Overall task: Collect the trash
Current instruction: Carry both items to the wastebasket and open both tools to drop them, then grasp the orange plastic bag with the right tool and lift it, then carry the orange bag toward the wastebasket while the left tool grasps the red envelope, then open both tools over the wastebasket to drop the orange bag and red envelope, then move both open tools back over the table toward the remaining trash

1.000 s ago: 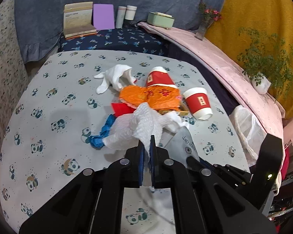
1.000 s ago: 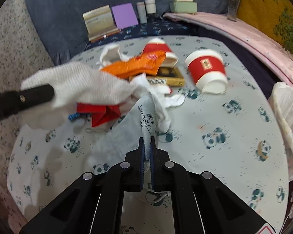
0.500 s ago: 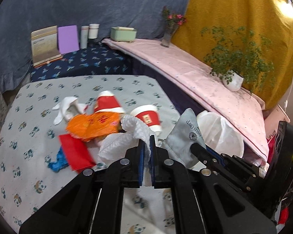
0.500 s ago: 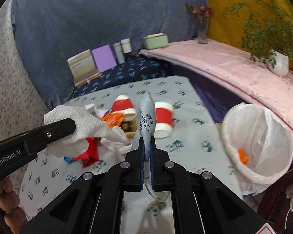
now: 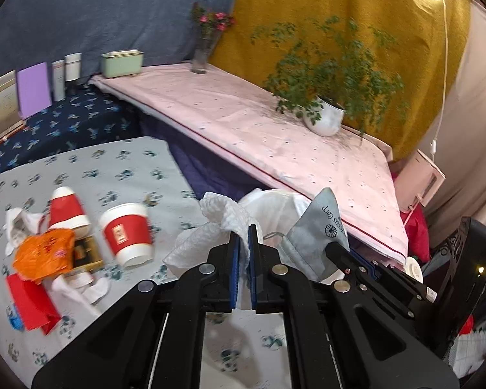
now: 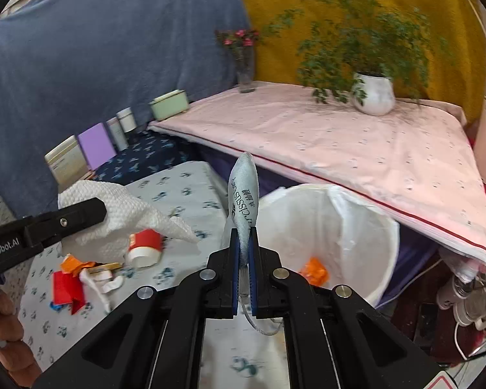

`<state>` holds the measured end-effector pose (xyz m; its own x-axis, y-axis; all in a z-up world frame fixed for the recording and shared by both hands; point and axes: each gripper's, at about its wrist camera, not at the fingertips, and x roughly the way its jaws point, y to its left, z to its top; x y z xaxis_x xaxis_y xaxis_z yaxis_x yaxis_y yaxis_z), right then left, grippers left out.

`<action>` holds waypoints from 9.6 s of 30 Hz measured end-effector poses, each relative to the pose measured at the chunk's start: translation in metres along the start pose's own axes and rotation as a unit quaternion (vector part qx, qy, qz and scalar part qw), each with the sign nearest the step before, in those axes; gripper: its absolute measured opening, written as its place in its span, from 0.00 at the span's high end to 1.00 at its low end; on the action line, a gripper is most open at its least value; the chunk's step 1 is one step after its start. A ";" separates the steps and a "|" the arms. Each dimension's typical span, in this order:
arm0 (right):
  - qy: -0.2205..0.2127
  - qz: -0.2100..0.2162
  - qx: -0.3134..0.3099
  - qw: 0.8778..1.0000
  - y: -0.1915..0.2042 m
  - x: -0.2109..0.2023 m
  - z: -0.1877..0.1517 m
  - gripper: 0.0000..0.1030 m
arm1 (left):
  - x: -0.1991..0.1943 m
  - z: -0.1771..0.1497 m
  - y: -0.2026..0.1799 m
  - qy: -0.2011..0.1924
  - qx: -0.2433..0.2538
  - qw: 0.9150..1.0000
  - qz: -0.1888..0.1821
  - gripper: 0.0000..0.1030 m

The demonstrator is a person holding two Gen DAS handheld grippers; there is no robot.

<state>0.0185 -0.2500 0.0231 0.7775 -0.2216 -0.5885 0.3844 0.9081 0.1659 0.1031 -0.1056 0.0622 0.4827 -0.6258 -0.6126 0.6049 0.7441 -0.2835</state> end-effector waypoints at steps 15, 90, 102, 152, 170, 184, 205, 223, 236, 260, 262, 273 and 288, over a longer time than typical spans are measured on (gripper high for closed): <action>0.017 -0.054 0.039 0.998 -0.070 0.029 -0.002 0.95 | 0.089 0.009 -0.061 0.057 0.041 0.996 -0.062 0.95; 0.092 0.131 -0.123 0.979 0.220 0.081 -0.041 0.57 | -0.017 -0.103 0.248 0.087 -0.242 0.944 0.206 0.48; 0.132 0.166 -0.114 0.971 0.259 0.127 -0.047 0.57 | -0.019 -0.102 0.250 0.094 -0.238 0.951 0.174 0.94; -0.005 0.106 -0.004 0.994 0.091 0.012 0.004 0.87 | -0.039 -0.116 0.186 0.077 -0.122 0.969 0.199 0.29; 0.023 0.112 -0.017 0.993 0.107 0.034 -0.010 0.87 | -0.010 -0.126 0.210 0.103 -0.170 0.959 0.204 0.83; 0.006 0.122 -0.018 0.992 0.110 0.017 -0.007 0.87 | -0.048 -0.090 0.165 0.037 -0.131 0.975 0.173 0.99; -0.039 0.047 0.051 0.997 -0.002 -0.012 0.010 0.87 | 0.023 -0.017 0.026 0.030 -0.023 0.998 0.047 0.99; -0.034 -0.019 0.114 0.993 -0.093 -0.001 0.002 0.88 | 0.106 -0.014 -0.038 0.069 0.012 0.998 -0.005 0.52; -0.023 -0.016 0.102 0.994 -0.086 0.022 0.007 0.90 | 0.101 -0.016 -0.016 0.071 -0.001 0.997 0.015 0.46; -0.008 0.036 0.045 0.998 0.005 0.043 0.018 0.68 | 0.036 -0.037 0.091 0.027 -0.087 0.990 0.109 0.23; -0.006 0.045 0.035 0.998 0.019 0.042 0.017 0.65 | 0.026 -0.041 0.101 0.023 -0.094 0.988 0.119 0.22; 0.019 0.102 -0.016 0.994 0.097 0.039 -0.002 0.51 | -0.026 -0.070 0.173 0.007 -0.143 0.970 0.196 0.14; 0.081 0.148 -0.079 0.982 0.188 0.060 -0.045 0.51 | -0.063 -0.115 0.254 0.030 -0.190 0.944 0.269 0.13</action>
<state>0.1148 -0.0766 -0.0163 0.7497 0.1086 -0.6528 0.0607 0.9710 0.2312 0.1536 0.1494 -0.0561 0.6123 -0.1268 -0.7804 0.0047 0.9876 -0.1568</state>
